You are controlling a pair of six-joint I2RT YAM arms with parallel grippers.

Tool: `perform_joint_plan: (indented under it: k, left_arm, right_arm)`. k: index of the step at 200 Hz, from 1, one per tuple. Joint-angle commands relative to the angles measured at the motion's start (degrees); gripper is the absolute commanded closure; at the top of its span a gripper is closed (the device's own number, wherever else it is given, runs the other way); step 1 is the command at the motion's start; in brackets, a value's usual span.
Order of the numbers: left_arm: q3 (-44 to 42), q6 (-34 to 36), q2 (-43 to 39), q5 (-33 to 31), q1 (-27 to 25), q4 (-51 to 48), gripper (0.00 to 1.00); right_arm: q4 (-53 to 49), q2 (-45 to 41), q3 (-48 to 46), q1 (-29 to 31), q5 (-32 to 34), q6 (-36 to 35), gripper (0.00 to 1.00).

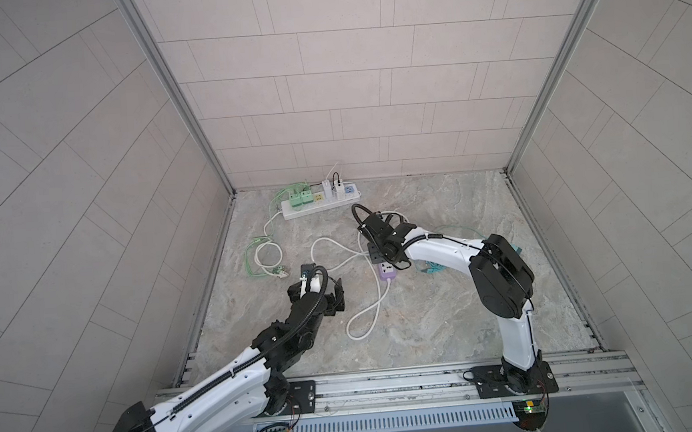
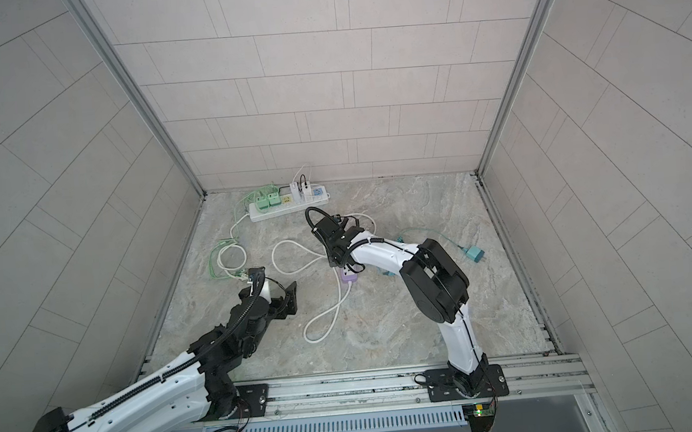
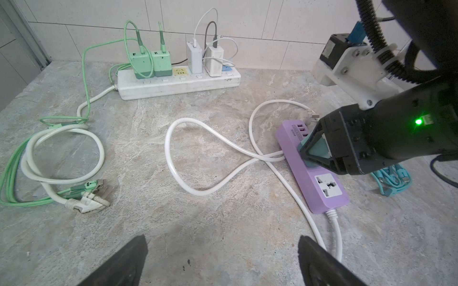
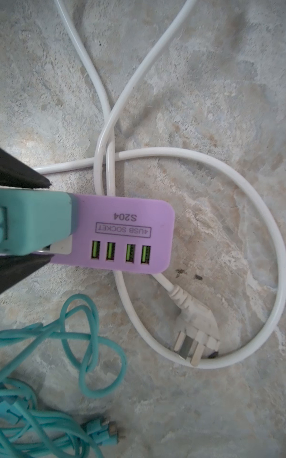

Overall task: Insert the plug
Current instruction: 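Press the teal charger prongs into the purple strip socket with the right gripper, then open the right gripper and lift it away from the plugged charger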

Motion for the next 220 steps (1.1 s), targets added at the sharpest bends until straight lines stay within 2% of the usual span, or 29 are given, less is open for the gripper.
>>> perform_joint_plan:
  k: [1,49,109,147,175,193,220]
  left_arm:
    - [0.0,0.3,0.5,0.1,-0.1,-0.1,0.00]
    - [0.1,-1.1,1.0,-0.7,-0.1,0.3,0.00]
    - [1.4,-1.6,5.1,2.6,-0.3,0.6,0.00]
    - [2.7,-0.9,6.8,4.6,-1.5,1.3,0.00]
    - [5.1,2.4,11.8,3.6,-5.7,3.7,0.00]
    - [6.7,4.2,16.7,2.9,-8.5,5.9,0.00]
    - [8.8,5.1,22.1,4.4,-9.5,8.2,0.00]
  right_arm:
    - [-1.0,-1.6,-1.7,0.1,-1.6,-0.2,0.52]
    - [0.7,-8.9,-8.3,0.3,-4.6,0.3,0.49]
    - [2.0,-25.9,-23.3,0.4,-4.6,1.1,0.50]
    - [2.1,-36.5,-30.8,-0.9,-1.3,1.0,0.51]
    - [2.5,-41.1,-35.9,-9.7,-2.8,1.6,0.51]
    - [5.1,-41.9,-38.9,-18.7,-3.2,1.0,0.52]
    - [7.9,-38.5,-39.6,-32.4,-4.0,2.5,0.54]
